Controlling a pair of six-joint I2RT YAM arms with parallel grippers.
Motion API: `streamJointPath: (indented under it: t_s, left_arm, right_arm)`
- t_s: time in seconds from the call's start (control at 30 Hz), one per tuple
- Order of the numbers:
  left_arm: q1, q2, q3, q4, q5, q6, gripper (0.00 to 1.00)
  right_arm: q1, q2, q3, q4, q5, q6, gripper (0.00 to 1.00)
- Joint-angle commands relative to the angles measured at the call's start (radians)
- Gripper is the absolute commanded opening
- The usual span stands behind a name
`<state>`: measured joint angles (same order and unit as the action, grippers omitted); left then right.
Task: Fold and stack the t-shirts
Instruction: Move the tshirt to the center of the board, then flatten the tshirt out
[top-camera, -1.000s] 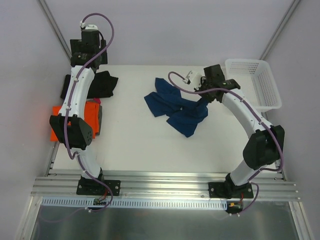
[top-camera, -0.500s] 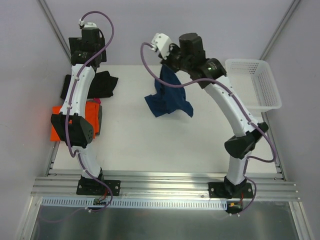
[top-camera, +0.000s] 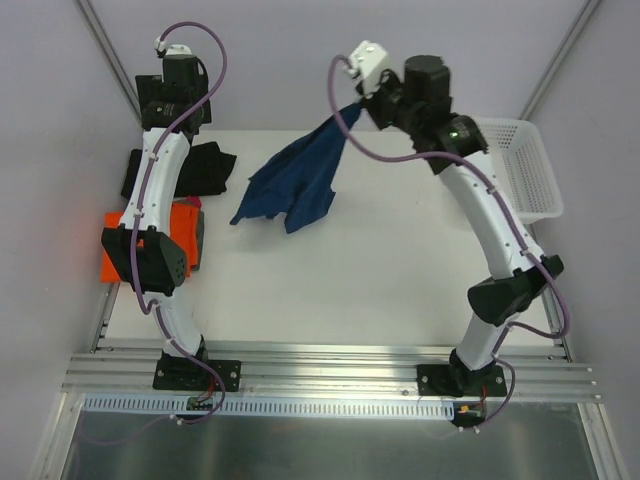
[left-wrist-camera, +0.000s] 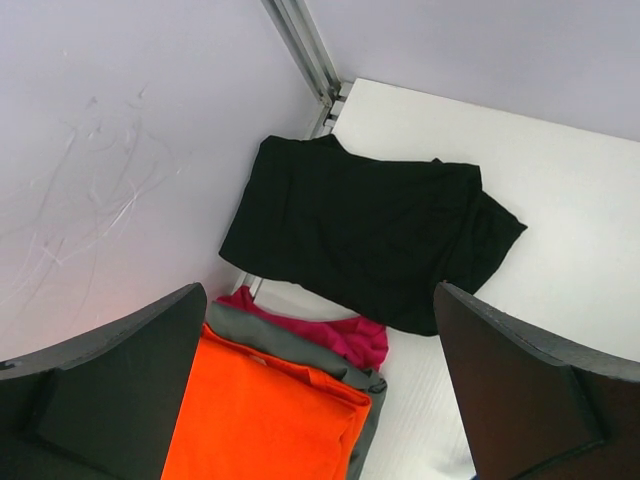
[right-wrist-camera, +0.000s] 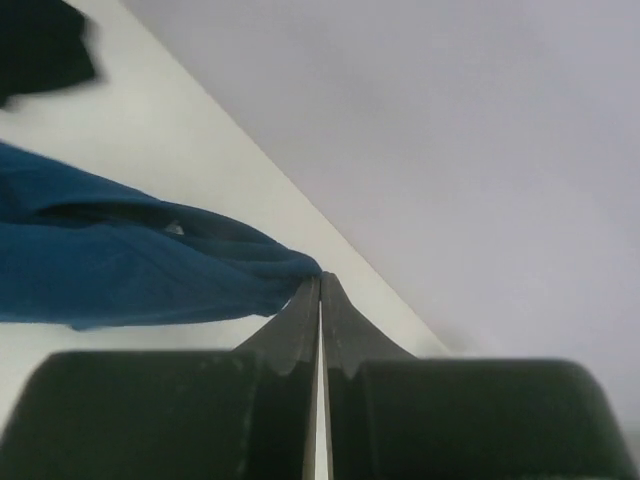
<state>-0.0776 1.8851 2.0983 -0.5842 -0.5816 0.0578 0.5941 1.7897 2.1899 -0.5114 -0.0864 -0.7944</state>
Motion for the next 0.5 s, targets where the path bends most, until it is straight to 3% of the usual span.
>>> streamJointPath:
  t_s: [0.0, 0.13, 0.23, 0.27, 0.33, 0.37, 0.47]
  left_arm:
    - [0.001, 0.006, 0.048, 0.0, -0.014, -0.03, 0.99]
    - [-0.001, 0.014, 0.052, 0.0, -0.006, -0.032, 0.99]
    - [-0.001, 0.019, 0.06, 0.0, -0.004, -0.032, 0.99]
    - [-0.002, 0.02, 0.06, 0.0, -0.006, -0.032, 0.99]
    - [-0.002, 0.019, 0.058, 0.0, -0.006, -0.032, 0.99]
    - [-0.004, 0.016, 0.054, 0.0, -0.007, -0.03, 0.99]
    - [-0.005, 0.005, 0.042, 0.0, -0.015, -0.026, 0.99]
  right_arm:
    - [-0.193, -0.118, -0.054, -0.013, 0.079, -0.031, 0.01]
    - [-0.306, -0.157, -0.169, -0.154, 0.07, -0.158, 0.01]
    - [-0.318, -0.211, -0.376, -0.237, 0.036, -0.219, 0.01]
    - [-0.318, -0.217, -0.422, -0.255, 0.033, -0.241, 0.16]
    - [-0.298, -0.19, -0.495, -0.395, 0.028, -0.293, 0.62]
    - [-0.29, -0.19, -0.519, -0.403, 0.052, -0.311, 0.75]
    - [-0.269, -0.214, -0.523, -0.349, 0.012, -0.293, 0.77]
